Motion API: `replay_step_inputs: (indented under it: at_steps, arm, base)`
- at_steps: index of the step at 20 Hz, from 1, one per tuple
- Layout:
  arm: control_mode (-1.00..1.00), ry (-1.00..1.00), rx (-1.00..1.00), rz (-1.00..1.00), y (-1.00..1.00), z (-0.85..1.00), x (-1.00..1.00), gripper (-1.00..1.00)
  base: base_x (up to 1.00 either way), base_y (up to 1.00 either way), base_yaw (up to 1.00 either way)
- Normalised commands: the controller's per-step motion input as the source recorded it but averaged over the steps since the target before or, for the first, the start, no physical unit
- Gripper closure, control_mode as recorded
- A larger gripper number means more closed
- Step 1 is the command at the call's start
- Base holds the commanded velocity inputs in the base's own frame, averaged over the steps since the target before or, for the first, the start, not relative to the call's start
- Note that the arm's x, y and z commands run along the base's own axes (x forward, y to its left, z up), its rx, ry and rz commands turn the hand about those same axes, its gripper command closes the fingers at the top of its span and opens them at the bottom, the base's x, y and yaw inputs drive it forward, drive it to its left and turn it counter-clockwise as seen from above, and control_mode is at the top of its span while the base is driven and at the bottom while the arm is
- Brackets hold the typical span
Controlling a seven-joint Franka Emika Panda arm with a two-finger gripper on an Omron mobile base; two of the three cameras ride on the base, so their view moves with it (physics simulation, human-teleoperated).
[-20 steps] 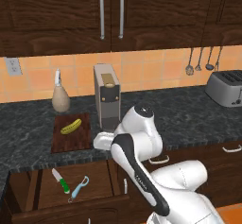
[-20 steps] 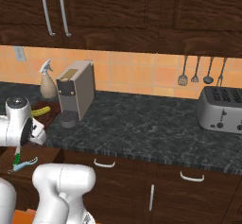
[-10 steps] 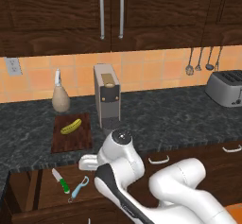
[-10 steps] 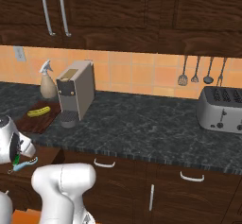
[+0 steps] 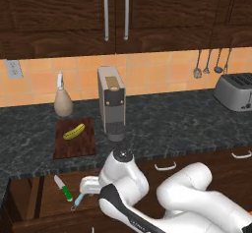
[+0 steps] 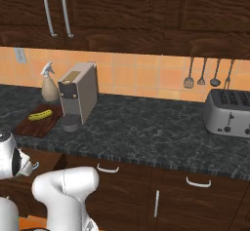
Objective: Place the appropriate cutting tool for cutting the cucumber skin on the cutting board.
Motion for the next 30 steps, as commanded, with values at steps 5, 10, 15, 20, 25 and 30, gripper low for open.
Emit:
replay_step_inputs:
  at_steps: [5,10,15,20,25,30]
  arm:
    - [-1.0,0.2,0.0,0.0,0.28,-0.17,-0.03,-1.0]
    - [-1.0,0.18,-0.04,0.01,0.25,-0.1,-0.01,-1.0]
    - [-1.0,0.12,-0.08,0.02,0.22,-0.12,-0.12,-1.0]
    - [-1.0,-0.01,-0.05,0.04,0.17,0.02,-0.01,-1.0]
    - [-1.0,-0.06,-0.06,0.02,0.05,-0.05,-0.01,-1.0]
    - [-1.0,-0.05,-0.05,0.02,0.0,-0.14,0.04,-1.0]
  base:
    - [0.0,0.0,0.0]
    - [0.0,0.0,0.0]
    - [0.0,0.0,0.0]
    - [0.0,0.0,0.0]
    - [0.0,0.0,0.0]
    - [0.0,0.0,0.0]
